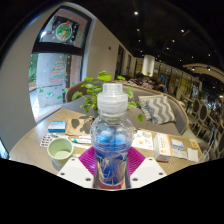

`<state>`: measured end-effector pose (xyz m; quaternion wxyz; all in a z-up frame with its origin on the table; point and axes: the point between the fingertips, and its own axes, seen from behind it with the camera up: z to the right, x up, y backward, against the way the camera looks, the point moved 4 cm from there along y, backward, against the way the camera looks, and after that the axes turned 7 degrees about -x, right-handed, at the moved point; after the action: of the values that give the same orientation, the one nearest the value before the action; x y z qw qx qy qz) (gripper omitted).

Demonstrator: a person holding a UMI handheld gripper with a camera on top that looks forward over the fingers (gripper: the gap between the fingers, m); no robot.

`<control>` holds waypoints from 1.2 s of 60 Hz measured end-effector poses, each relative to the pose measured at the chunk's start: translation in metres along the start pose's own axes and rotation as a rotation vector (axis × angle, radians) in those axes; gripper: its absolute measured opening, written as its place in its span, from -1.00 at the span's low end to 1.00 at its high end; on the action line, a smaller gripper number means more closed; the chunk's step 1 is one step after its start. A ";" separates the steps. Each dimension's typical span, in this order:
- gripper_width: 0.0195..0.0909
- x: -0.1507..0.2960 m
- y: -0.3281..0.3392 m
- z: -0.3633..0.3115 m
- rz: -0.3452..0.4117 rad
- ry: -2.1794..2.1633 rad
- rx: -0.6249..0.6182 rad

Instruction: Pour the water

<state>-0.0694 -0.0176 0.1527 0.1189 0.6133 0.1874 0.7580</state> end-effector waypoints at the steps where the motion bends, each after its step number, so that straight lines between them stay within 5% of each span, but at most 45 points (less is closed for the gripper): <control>1: -0.56 -0.004 -0.002 -0.001 -0.004 -0.017 0.010; 17: -0.54 -0.050 -0.020 -0.001 0.036 -0.123 0.053; 30: -0.17 -0.053 -0.020 0.006 0.036 -0.194 0.045; 33: 0.10 -0.063 -0.021 0.004 -0.027 -0.190 0.052; 37: 0.85 -0.074 -0.016 0.001 -0.088 -0.178 0.059; 38: 0.89 -0.076 -0.014 0.001 -0.100 -0.175 0.053; 52: 0.85 -0.080 0.070 -0.004 -0.215 -0.130 -0.005; 72: 0.84 -0.035 0.240 -0.026 -0.224 -0.152 -0.136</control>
<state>-0.0753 -0.2517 0.2204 0.2577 0.6348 0.1934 0.7023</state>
